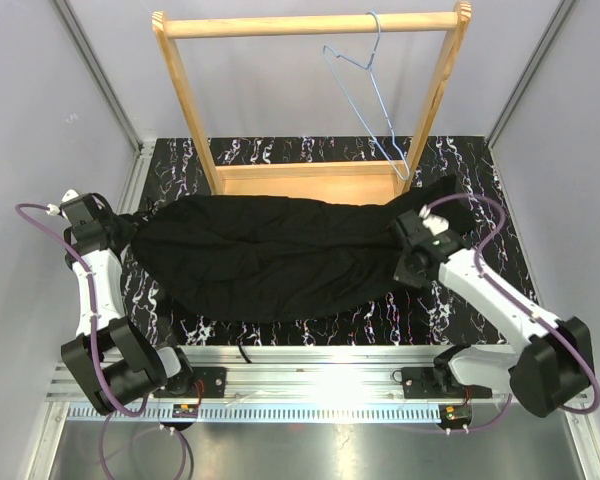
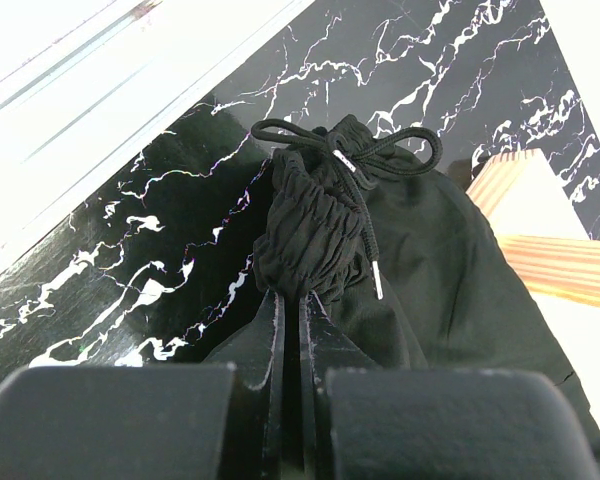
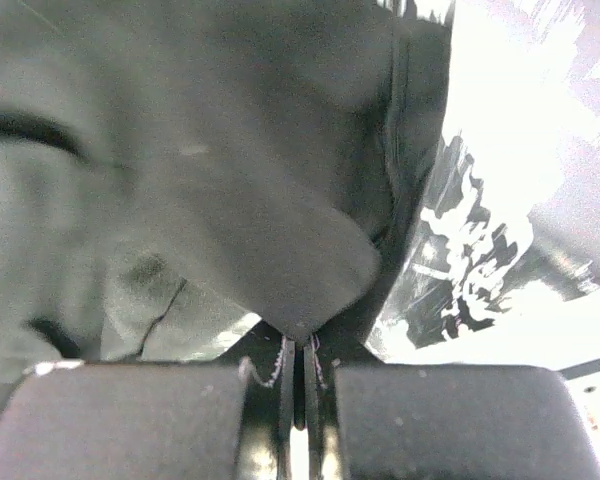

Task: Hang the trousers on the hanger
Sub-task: Fold the trousers

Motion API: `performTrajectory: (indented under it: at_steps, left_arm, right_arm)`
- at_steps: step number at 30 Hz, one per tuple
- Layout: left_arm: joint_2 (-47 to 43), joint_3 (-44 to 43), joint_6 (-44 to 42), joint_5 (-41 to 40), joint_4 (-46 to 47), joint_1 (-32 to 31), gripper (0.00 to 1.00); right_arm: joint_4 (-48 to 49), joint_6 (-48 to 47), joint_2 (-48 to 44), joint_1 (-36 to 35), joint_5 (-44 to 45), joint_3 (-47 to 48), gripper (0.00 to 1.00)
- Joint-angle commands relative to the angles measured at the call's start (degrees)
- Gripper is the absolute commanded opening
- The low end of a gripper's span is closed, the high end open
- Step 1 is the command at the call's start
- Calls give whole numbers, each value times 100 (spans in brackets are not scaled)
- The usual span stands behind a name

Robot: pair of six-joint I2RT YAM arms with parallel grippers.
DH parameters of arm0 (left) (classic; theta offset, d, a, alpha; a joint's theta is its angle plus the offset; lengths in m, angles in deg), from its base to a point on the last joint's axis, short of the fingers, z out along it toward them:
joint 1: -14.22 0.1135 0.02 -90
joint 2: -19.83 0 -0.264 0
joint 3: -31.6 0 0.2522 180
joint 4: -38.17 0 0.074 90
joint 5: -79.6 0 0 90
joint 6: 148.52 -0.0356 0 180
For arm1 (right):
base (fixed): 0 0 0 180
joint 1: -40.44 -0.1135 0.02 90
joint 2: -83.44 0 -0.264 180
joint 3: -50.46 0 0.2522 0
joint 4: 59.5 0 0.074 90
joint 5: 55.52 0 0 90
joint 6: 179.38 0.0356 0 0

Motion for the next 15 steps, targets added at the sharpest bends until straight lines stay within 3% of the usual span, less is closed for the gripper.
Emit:
performTrajectory:
  at_steps: [1, 8, 15]
  left_arm:
    - [-103, -38, -57, -51, 189, 45, 0]
    - [-375, -11, -188, -542, -82, 45, 0]
    - [-902, -2, -215, -947, -653, 80, 0]
  right_arm:
    - [-637, -549, -353, 226, 974, 1149, 0]
    - [-532, -1937, -159, 1701, 879, 1592, 0]
    - [-471, -2703, -300, 2818, 826, 1574, 0]
